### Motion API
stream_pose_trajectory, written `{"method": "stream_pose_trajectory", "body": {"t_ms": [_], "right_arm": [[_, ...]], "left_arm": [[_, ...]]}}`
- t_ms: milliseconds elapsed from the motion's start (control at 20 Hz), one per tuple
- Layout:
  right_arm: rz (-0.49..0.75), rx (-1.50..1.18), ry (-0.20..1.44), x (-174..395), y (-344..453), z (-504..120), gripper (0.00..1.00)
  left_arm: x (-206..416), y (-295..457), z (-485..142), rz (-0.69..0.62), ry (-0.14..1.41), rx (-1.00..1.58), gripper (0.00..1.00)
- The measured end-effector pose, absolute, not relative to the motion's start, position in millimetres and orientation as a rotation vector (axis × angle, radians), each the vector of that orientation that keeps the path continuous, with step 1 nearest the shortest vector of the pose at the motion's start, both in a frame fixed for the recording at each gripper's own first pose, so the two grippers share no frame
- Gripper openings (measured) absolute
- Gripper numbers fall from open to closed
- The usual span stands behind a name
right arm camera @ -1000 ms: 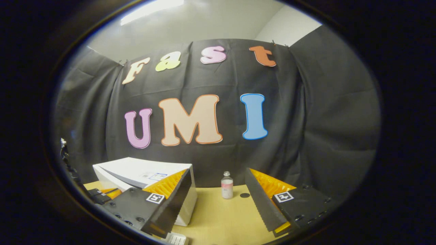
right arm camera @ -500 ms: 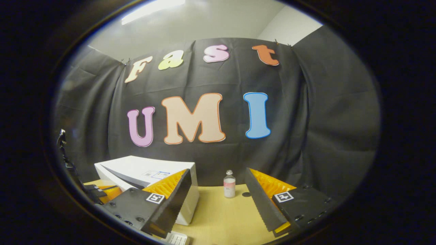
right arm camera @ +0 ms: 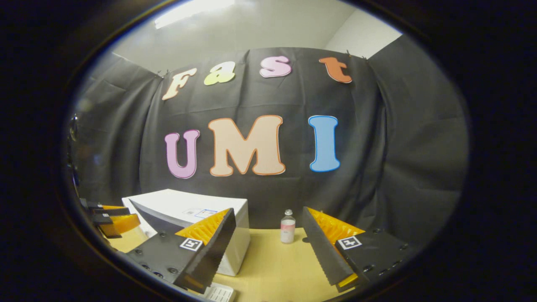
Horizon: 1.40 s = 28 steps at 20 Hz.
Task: Open the microwave oven with the left hand, put the food in, and close the microwave oven.
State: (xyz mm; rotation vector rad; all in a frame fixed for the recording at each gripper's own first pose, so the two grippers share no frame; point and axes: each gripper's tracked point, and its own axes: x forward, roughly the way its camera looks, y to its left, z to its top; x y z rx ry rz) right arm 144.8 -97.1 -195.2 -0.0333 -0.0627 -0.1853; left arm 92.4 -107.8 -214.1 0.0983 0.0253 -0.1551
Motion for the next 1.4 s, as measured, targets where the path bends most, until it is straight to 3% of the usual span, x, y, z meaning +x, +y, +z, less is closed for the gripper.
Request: {"method": "stream_pose_trajectory", "body": {"t_ms": [50,100,150,250,750,1400], "right_arm": [[-0.183,-0.032,-0.065,143,-96,-194,1.00],[-0.181,-0.030,-0.065,141,-97,-194,1.00],[-0.178,-0.030,-0.067,139,-96,-193,1.00],[-0.176,-0.026,-0.072,135,-97,-191,1.00],[-0.139,-0.027,-0.072,132,-89,-191,1.00],[-0.097,-0.043,-0.067,133,-76,-193,1.00]], "left_arm": [[89,-105,-208,-0.145,0.019,0.106,0.74],[85,-101,-200,-0.130,0.016,0.108,0.94],[83,-99,-196,-0.123,0.004,0.108,0.99],[77,-94,-184,-0.111,-0.014,0.103,0.96],[51,-96,-161,-0.129,-0.068,0.114,0.96],[46,-112,-169,-0.150,-0.060,0.108,0.96]]}}
